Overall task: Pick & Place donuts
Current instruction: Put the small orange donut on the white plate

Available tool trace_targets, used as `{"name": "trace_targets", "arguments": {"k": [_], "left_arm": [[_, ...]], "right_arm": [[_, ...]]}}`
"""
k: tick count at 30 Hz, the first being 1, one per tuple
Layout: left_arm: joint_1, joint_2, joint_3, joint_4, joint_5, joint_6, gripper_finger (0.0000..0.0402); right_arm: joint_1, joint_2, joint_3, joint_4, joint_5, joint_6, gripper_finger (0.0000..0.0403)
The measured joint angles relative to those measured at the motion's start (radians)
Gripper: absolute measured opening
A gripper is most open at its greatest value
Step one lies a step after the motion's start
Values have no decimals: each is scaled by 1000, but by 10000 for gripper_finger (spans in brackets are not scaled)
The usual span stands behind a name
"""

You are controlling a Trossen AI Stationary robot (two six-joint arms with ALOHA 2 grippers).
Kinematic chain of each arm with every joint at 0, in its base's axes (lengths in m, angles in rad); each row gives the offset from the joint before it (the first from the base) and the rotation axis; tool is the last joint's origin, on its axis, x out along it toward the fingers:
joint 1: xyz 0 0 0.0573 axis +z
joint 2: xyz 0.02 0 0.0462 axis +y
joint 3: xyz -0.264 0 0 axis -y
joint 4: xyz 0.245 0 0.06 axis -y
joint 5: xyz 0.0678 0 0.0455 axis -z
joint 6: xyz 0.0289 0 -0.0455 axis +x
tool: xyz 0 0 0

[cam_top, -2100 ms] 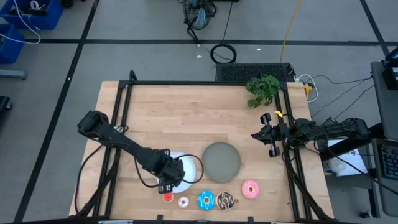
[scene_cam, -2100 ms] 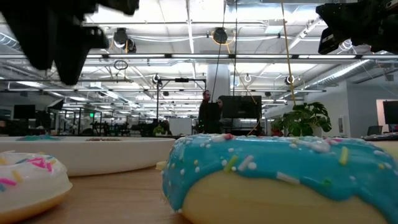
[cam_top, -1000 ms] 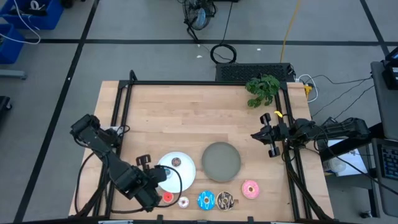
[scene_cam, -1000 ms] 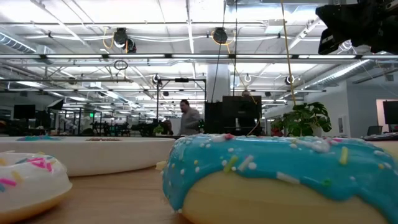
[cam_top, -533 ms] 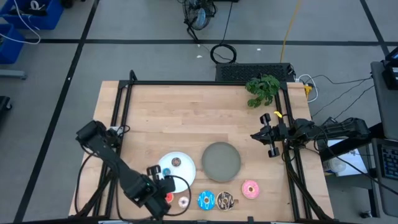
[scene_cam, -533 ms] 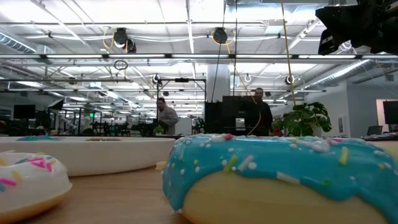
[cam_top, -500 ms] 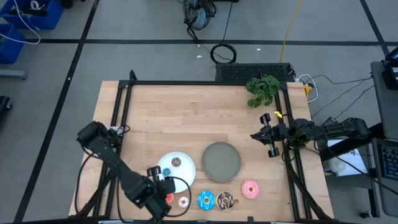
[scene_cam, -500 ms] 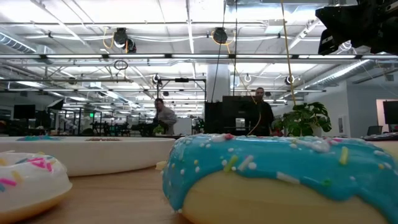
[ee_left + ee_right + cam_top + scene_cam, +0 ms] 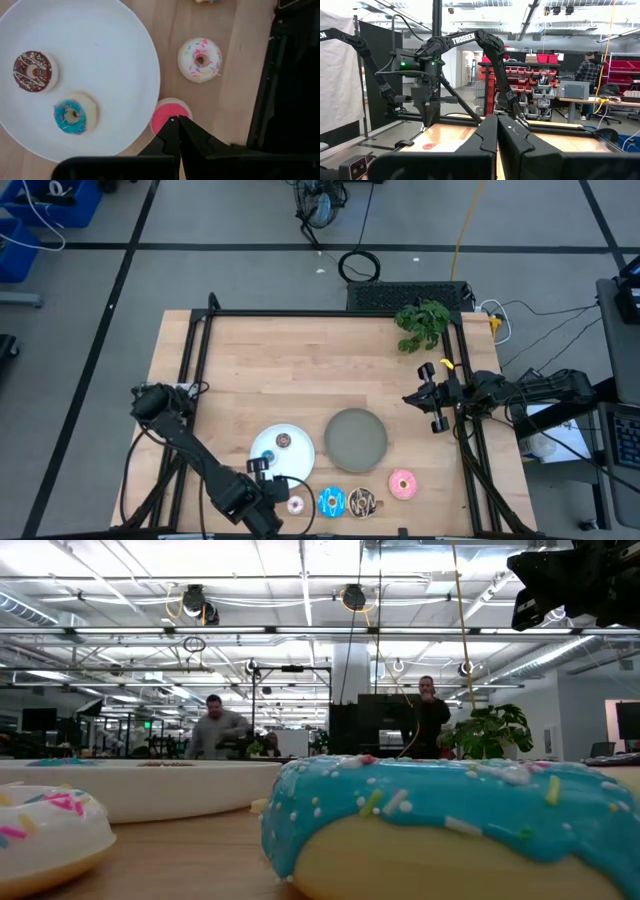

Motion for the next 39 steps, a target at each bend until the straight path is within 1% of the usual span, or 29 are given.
{"name": "trace_targets", "arguments": {"k": [4, 7, 12, 17, 19, 22, 26, 29, 31, 33, 35, 39], "left_arm": [[-2, 0, 0, 0, 5, -4, 8], [-2, 0, 0, 0, 9, -4, 4], [-1, 0, 0, 19, 7, 33, 11], [-18, 23, 0, 128, -63, 143, 4], [-25, 37, 0, 145, -83, 149, 7], [-27, 51, 0, 161, -78, 152, 40], [-27, 75, 0, 151, -35, 122, 109], [-29, 78, 0, 144, -34, 127, 160], [-31, 79, 0, 133, -34, 129, 185], [-31, 79, 0, 131, -31, 127, 200], [-35, 79, 0, 126, -11, 112, 205], [-35, 79, -47, 159, 16, 66, 191]], "right_arm": [[0, 0, 0, 0, 0, -1, 0], [0, 0, 0, 0, 0, -1, 0], [0, 0, 0, 0, 0, 0, 0], [0, 0, 0, 0, 0, 0, 0], [0, 0, 0, 0, 0, 0, 0], [0, 0, 0, 0, 0, 6, 0], [0, 0, 0, 0, 0, 11, 0], [0, 1, 1, 0, 0, 10, 0], [0, 0, 1, 0, 0, 10, 0], [0, 0, 1, 0, 0, 9, 0], [0, 0, 1, 0, 0, 9, 0], [0, 1, 1, 0, 0, 9, 0]]}}
